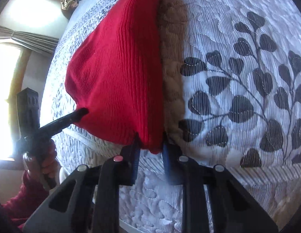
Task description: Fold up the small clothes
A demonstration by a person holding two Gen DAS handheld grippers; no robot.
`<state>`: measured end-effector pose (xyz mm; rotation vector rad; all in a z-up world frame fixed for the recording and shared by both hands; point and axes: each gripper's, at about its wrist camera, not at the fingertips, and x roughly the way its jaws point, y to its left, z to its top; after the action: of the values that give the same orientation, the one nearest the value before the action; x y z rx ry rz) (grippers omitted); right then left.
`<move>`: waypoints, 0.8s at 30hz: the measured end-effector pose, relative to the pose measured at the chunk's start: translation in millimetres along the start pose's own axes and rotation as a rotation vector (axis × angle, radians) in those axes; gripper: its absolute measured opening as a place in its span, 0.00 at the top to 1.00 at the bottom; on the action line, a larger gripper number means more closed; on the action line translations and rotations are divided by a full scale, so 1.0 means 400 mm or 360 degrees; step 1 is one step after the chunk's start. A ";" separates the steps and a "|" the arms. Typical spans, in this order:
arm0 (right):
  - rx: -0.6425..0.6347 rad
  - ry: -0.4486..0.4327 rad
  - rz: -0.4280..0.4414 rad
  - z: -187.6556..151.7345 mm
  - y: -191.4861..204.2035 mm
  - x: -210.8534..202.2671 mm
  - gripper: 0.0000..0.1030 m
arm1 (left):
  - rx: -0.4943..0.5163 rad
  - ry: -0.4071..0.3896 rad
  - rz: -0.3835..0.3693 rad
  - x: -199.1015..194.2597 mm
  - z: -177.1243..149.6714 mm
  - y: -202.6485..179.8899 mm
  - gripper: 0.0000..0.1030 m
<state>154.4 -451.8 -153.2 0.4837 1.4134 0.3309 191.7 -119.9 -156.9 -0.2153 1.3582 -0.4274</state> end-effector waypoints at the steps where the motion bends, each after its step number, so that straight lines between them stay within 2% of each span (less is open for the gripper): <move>1: 0.0013 -0.0008 0.0005 -0.005 -0.006 0.005 0.81 | 0.0000 -0.0004 -0.0016 -0.002 -0.010 0.012 0.50; 3: 0.0031 -0.0015 0.0012 -0.008 -0.015 0.021 0.81 | -0.0013 -0.0022 -0.0045 -0.003 -0.020 0.030 0.51; 6: 0.0045 -0.0031 0.0023 0.001 -0.010 0.027 0.82 | 0.0011 -0.0056 -0.0025 -0.013 -0.040 0.030 0.51; 9: 0.0029 -0.0070 0.0038 -0.005 -0.002 0.011 0.72 | 0.0028 -0.0089 0.0051 -0.034 -0.056 0.004 0.50; 10: 0.0028 -0.0089 0.0051 -0.015 -0.001 -0.006 0.59 | 0.0042 -0.0109 0.0098 -0.051 -0.064 -0.005 0.49; 11: 0.0019 -0.0119 0.0068 -0.027 0.003 -0.026 0.37 | 0.0062 -0.0134 0.0132 -0.061 -0.065 -0.019 0.47; 12: 0.0011 -0.0144 0.0068 -0.033 0.008 -0.038 0.29 | 0.0097 -0.0167 0.0185 -0.076 -0.076 -0.034 0.46; 13: -0.0016 -0.0182 0.0017 -0.044 0.015 -0.059 0.25 | 0.0141 -0.0193 0.0260 -0.093 -0.088 -0.046 0.40; 14: -0.0045 -0.0198 -0.0053 -0.053 0.031 -0.067 0.25 | 0.0165 -0.0204 0.0298 -0.106 -0.097 -0.053 0.35; 16: -0.0077 -0.0229 -0.0177 -0.077 0.054 -0.078 0.25 | 0.0163 -0.0218 0.0306 -0.126 -0.112 -0.054 0.35; 20: -0.0080 -0.0231 -0.0293 -0.129 0.077 -0.084 0.17 | 0.0083 -0.0232 0.0351 -0.160 -0.154 -0.034 0.31; 24: -0.0091 -0.0221 -0.0416 -0.183 0.090 -0.072 0.13 | 0.0045 -0.0241 0.0453 -0.177 -0.205 -0.013 0.29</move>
<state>80.2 -426.1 -116.6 0.2652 1.3098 0.1234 100.5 -87.4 -108.2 -0.0284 1.2111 -0.1878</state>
